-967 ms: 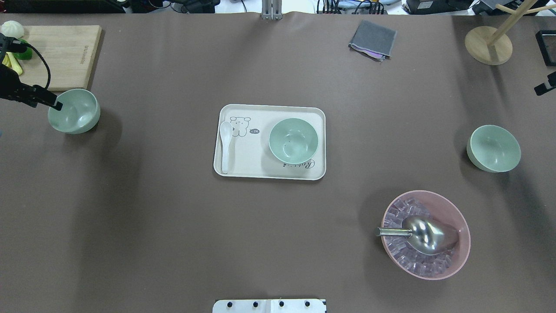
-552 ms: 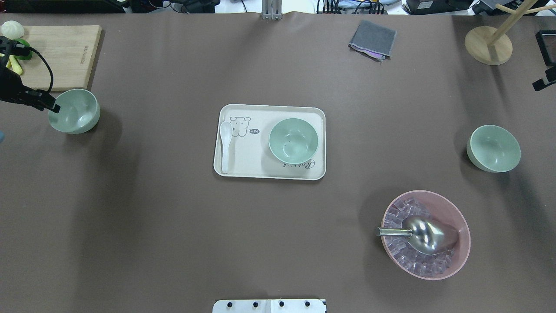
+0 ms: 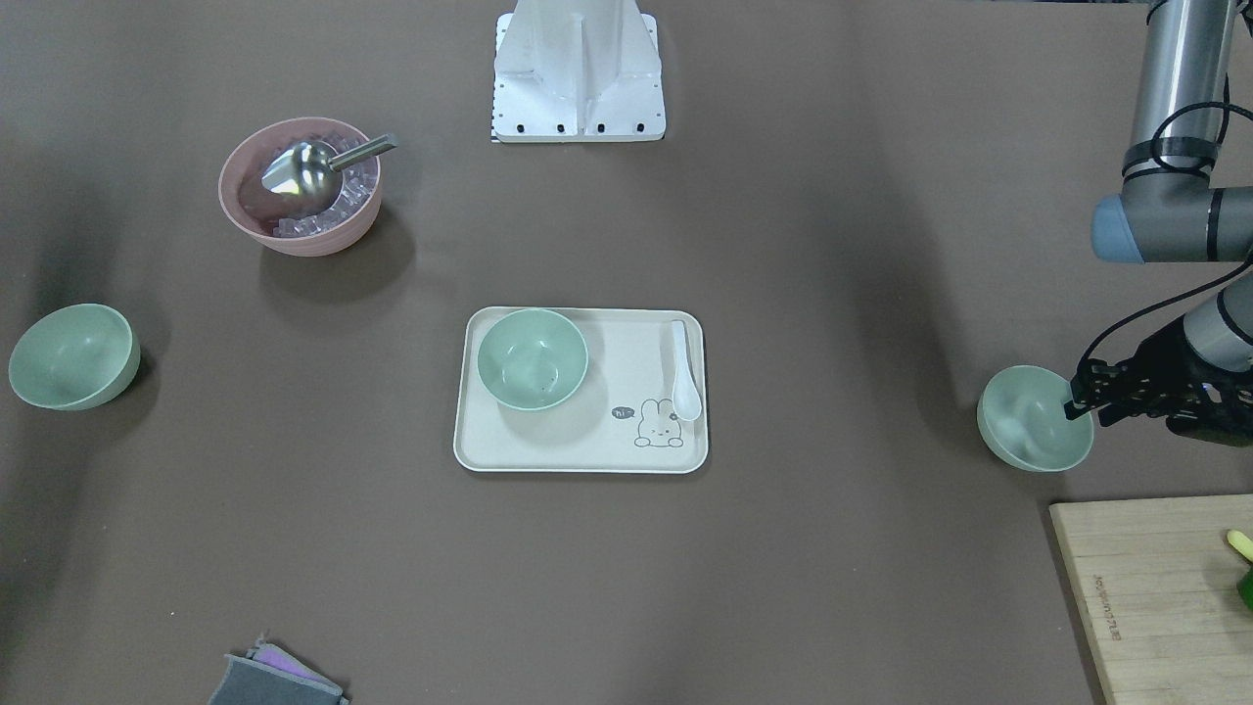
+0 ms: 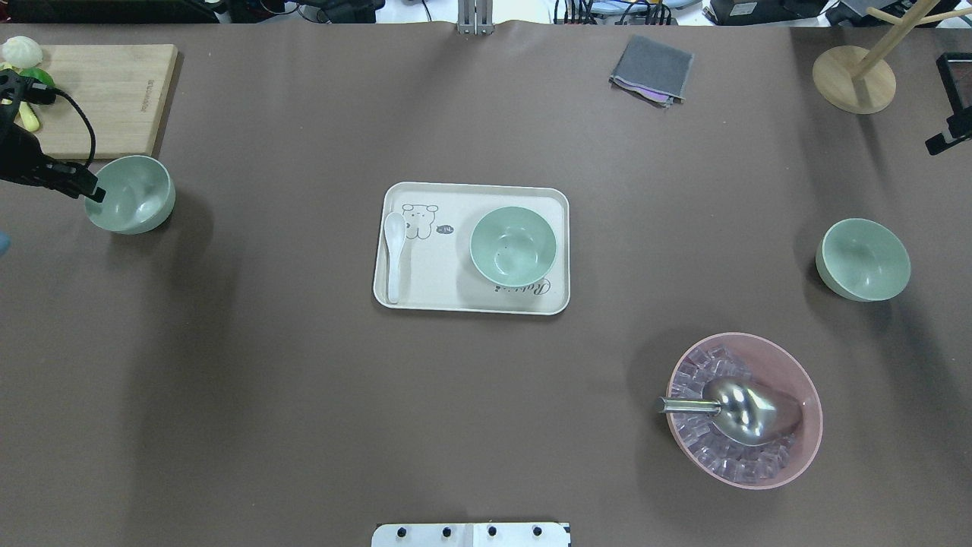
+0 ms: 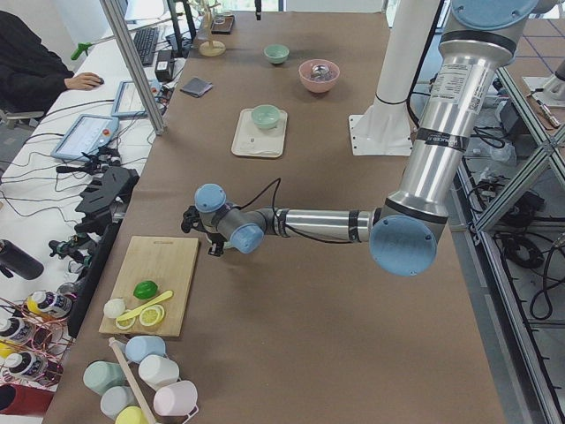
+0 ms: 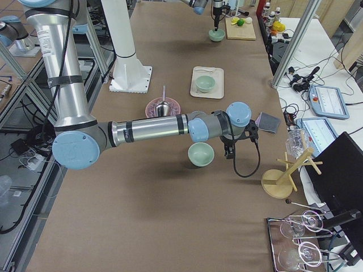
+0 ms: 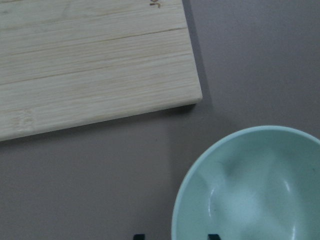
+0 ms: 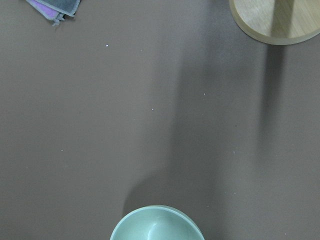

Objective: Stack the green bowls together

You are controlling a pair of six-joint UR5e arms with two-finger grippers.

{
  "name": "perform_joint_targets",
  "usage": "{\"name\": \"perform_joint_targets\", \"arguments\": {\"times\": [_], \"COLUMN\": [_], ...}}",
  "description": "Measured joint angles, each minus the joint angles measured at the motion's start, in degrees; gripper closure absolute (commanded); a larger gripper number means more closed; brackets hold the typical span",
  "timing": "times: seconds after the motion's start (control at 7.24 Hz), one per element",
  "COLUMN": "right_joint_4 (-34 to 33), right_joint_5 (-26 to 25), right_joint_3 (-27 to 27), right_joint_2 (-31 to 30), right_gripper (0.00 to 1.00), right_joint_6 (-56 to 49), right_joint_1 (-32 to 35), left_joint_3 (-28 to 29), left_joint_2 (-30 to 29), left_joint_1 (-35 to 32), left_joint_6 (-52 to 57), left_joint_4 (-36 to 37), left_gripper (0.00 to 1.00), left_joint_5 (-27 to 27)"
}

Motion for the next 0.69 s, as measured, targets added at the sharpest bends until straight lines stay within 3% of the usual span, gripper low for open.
{"name": "perform_joint_targets", "arguments": {"times": [0.14, 0.69], "right_joint_4": [0.0, -0.1], "right_joint_5": [0.0, -1.8], "right_joint_3": [-0.1, -0.1], "right_joint_2": [0.0, 0.1], "right_gripper": [0.0, 0.0], "right_joint_6": [0.1, 2.5], "right_joint_1": [-0.1, -0.9], "left_joint_3": [0.2, -1.0], "left_joint_2": [0.0, 0.7], "left_joint_1": [0.1, -0.1], "left_joint_6": [0.0, 0.0], "left_joint_4": [-0.1, 0.1], "left_gripper": [1.0, 1.0], "left_joint_5": [-0.1, -1.4]}}
